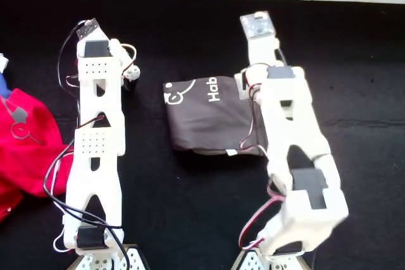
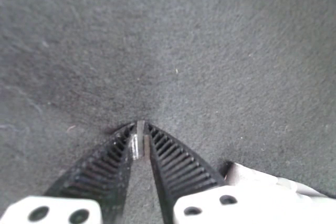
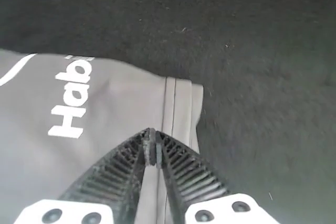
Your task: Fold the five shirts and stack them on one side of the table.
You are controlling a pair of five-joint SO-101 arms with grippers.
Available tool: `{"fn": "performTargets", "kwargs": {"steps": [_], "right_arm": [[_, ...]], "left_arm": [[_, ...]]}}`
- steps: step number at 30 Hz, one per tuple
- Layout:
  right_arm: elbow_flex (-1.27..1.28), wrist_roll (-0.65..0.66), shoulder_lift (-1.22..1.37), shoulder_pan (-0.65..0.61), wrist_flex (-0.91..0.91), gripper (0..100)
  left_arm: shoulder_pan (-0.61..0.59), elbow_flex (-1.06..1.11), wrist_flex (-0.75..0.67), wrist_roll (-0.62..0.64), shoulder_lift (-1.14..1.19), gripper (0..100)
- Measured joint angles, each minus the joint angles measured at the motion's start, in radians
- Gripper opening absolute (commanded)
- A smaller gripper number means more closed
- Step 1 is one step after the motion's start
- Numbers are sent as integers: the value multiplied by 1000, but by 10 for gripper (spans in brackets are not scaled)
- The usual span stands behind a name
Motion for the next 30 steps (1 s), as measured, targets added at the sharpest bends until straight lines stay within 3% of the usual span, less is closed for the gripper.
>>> {"fn": "performTargets", "kwargs": {"steps": [5, 12, 24, 30], "right_arm": [[-20, 0, 199, -2, -121, 9], [-215, 0, 327, -2, -117, 9], [-555, 0, 285, -11, 451, 9], [-563, 0, 285, -121, 690, 8]], "left_arm": [[0, 0, 0, 0, 0, 8], [0, 0, 0, 0, 0, 8], [0, 0, 0, 0, 0, 8], [0, 0, 0, 0, 0, 8]]}}
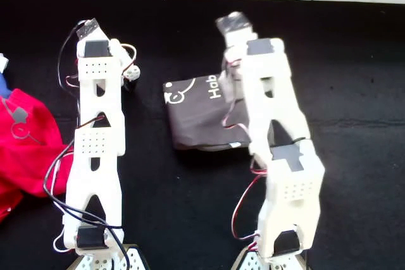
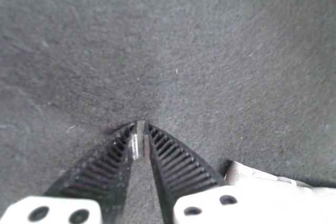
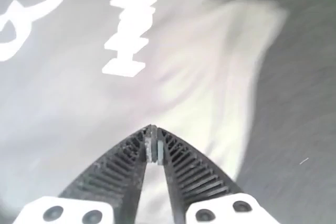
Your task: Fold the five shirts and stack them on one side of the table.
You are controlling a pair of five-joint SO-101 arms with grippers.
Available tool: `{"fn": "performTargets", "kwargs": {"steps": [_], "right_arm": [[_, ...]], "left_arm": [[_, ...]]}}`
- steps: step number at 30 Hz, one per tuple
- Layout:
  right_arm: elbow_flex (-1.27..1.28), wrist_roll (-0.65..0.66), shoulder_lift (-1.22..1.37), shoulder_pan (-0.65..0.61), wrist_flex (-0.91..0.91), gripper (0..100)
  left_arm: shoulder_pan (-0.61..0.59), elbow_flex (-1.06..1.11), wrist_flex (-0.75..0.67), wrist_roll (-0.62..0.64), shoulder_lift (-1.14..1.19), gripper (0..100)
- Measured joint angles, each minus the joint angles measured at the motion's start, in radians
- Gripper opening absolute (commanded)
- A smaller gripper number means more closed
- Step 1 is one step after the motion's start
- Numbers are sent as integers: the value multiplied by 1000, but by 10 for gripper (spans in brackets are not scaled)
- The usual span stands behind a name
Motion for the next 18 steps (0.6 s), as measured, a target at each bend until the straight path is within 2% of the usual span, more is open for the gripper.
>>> {"fn": "performTargets", "kwargs": {"steps": [5, 9, 18], "right_arm": [[0, 49, -26, -124, 141, 8], [-2, 68, -63, -239, 157, 8], [152, 68, 29, -325, -49, 8]], "left_arm": [[0, 0, 0, 0, 0, 8], [0, 0, 0, 0, 0, 8], [0, 0, 0, 0, 0, 8]]}}
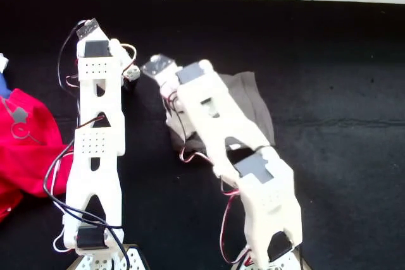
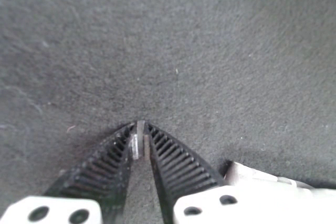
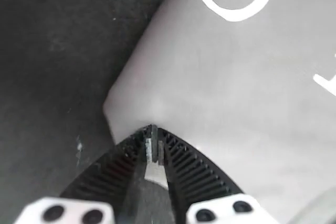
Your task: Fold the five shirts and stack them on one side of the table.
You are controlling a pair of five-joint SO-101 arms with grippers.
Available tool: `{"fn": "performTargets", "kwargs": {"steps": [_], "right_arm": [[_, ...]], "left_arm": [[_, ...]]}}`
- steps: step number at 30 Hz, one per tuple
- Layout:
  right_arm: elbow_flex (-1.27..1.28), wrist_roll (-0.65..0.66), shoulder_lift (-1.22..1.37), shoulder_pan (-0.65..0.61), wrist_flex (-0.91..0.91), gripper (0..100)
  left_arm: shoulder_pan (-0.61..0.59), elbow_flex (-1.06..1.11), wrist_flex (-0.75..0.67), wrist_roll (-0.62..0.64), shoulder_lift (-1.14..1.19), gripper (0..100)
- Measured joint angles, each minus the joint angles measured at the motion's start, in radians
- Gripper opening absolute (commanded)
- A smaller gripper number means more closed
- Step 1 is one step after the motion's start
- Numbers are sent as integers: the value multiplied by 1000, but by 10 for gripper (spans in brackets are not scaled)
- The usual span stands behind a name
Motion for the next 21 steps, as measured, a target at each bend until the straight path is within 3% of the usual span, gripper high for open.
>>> {"fn": "performTargets", "kwargs": {"steps": [5, 10, 17, 21], "right_arm": [[-2, 0, 32, 0, -31, 8], [-106, 0, -71, 15, 55, 8], [-166, 0, -184, 190, 84, 12], [-150, -140, -184, 270, 71, 148]], "left_arm": [[0, 0, 0, 0, 0, 8], [0, 0, 0, 0, 0, 8], [0, 0, 0, 0, 0, 8], [0, 0, 0, 0, 0, 8]]}}
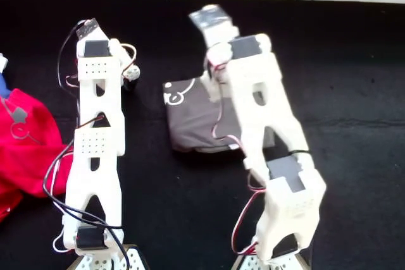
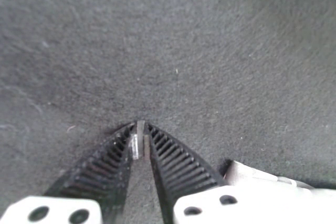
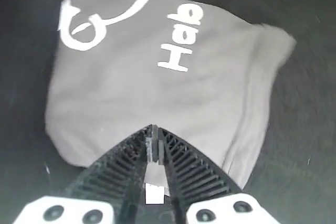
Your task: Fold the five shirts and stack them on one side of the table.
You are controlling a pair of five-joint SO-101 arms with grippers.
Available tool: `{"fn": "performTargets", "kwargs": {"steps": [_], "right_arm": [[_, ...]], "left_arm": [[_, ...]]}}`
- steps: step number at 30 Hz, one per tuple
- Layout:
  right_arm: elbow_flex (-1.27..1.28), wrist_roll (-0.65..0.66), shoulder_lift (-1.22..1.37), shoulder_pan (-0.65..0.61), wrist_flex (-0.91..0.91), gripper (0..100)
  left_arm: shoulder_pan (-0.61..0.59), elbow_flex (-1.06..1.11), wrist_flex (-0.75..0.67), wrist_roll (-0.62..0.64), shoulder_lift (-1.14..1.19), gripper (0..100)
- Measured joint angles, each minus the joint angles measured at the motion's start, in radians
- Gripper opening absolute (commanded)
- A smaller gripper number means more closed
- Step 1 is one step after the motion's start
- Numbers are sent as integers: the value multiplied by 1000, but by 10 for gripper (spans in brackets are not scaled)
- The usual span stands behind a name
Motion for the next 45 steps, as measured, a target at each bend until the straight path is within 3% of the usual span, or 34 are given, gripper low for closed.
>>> {"fn": "performTargets", "kwargs": {"steps": [3, 6, 22, 24, 29, 38, 45], "right_arm": [[3, -95, 38, 49, -14, 289], [3, -127, 118, 64, -21, 355], [-270, -141, 517, 81, -40, 354], [-293, -141, 546, 80, -38, 305], [-331, -141, 588, 80, 15, 0], [-341, -140, 589, 141, 49, 6], [-500, -8, 617, 345, 48, 6]], "left_arm": [[0, 0, 0, 0, 0, 8], [0, 0, 0, 0, 0, 8], [0, 0, 0, 0, 0, 8], [0, 0, 0, 0, 0, 8], [0, 0, 0, 0, 0, 8], [0, 0, 0, 0, 0, 8], [0, 0, 0, 0, 0, 8]]}}
